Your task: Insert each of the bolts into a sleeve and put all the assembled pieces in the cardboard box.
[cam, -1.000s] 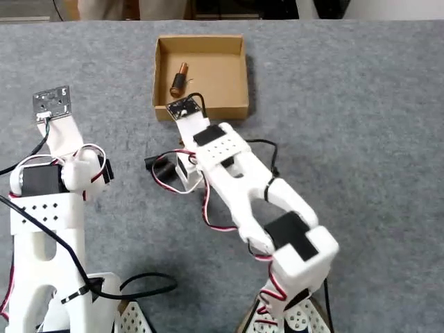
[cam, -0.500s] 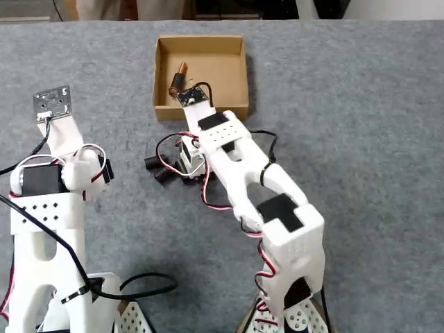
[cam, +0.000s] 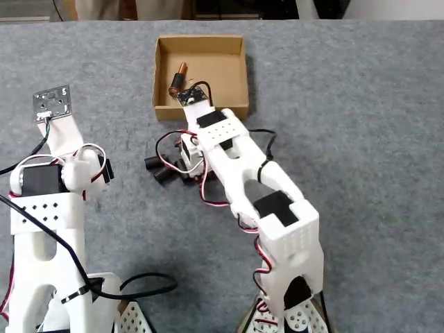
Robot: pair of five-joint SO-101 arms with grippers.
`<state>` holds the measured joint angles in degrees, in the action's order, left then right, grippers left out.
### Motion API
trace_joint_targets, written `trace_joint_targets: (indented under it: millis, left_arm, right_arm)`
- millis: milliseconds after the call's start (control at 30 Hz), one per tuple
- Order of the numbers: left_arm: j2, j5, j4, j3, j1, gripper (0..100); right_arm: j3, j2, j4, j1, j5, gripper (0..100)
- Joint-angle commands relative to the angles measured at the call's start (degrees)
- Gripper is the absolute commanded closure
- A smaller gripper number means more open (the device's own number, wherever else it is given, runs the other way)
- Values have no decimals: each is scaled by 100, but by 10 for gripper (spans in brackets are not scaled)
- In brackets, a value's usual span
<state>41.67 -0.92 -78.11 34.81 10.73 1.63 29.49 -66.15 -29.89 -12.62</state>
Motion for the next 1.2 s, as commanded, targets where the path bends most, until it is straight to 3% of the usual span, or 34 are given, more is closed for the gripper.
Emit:
trace_joint_targets:
  millis: [0,300,533,667,833,1167]
  left_arm:
    - [-22,167,18,-167,53,896]
    - [-31,1371,18,-818,-18,793]
    - [-444,2321,-510,-1697,-1055,782]
    - [-1349,3174,-668,-2681,-1020,768]
    - [-2844,4088,-1415,-3965,-1714,773]
    - [-5745,4176,-1618,-5855,-2338,833]
  right_arm:
    - [13,215,-35,13,211,969]
    - [4,-488,-281,13,255,997]
    - [4,-1789,-1090,163,255,997]
    - [13,-2607,-1477,602,273,997]
    - [57,-3292,-1714,1367,281,997]
    - [84,-3090,-1679,2659,255,997]
